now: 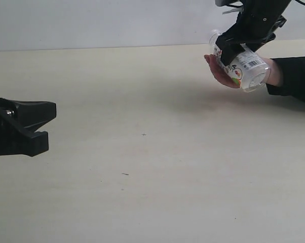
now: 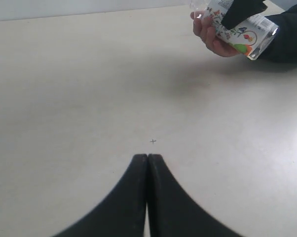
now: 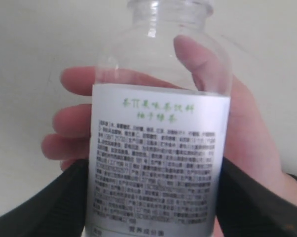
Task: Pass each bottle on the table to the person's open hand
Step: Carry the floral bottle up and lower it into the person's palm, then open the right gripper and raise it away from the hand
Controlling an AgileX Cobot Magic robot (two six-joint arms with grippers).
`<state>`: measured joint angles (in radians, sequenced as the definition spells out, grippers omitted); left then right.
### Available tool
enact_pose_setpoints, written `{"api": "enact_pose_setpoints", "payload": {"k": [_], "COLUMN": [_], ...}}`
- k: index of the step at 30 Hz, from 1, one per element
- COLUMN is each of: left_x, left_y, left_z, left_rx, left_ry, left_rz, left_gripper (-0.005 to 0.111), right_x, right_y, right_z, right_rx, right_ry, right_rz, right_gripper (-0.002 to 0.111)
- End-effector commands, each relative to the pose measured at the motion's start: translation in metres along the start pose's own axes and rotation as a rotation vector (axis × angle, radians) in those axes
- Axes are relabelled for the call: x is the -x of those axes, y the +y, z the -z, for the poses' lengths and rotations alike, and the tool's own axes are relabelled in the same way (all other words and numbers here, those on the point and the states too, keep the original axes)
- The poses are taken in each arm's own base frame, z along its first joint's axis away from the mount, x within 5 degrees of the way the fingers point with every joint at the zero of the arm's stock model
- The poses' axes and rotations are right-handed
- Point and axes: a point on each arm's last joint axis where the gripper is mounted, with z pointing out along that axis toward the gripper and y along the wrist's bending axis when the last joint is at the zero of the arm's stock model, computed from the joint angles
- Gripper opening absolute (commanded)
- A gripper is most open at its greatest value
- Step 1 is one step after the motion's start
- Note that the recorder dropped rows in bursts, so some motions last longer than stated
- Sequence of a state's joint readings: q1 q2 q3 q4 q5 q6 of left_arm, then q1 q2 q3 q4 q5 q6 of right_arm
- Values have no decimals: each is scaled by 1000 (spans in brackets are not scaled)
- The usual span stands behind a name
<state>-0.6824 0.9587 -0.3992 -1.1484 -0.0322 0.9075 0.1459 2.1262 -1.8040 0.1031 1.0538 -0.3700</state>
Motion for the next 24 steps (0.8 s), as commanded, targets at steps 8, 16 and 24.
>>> {"api": "enact_pose_setpoints", "payload": {"k": [8,16,24], "left_x": [-1,-1,-1], "left_y": [0,0,0], "left_z": [1,1,1], "left_rx": [-2,-2,-2], "left_ry": [1,1,1], "left_rz": [-5,-5,-5], "left_gripper": [2,2,2], "right_x": [2,5,-1], "right_y": [-2,0,19], "right_z": [1,33,111], "right_rx": [-14,-37,26], "right_ry": [-12,-81,-219], "right_rz": [0,22,-5], "right_gripper": [71,71,66]}}
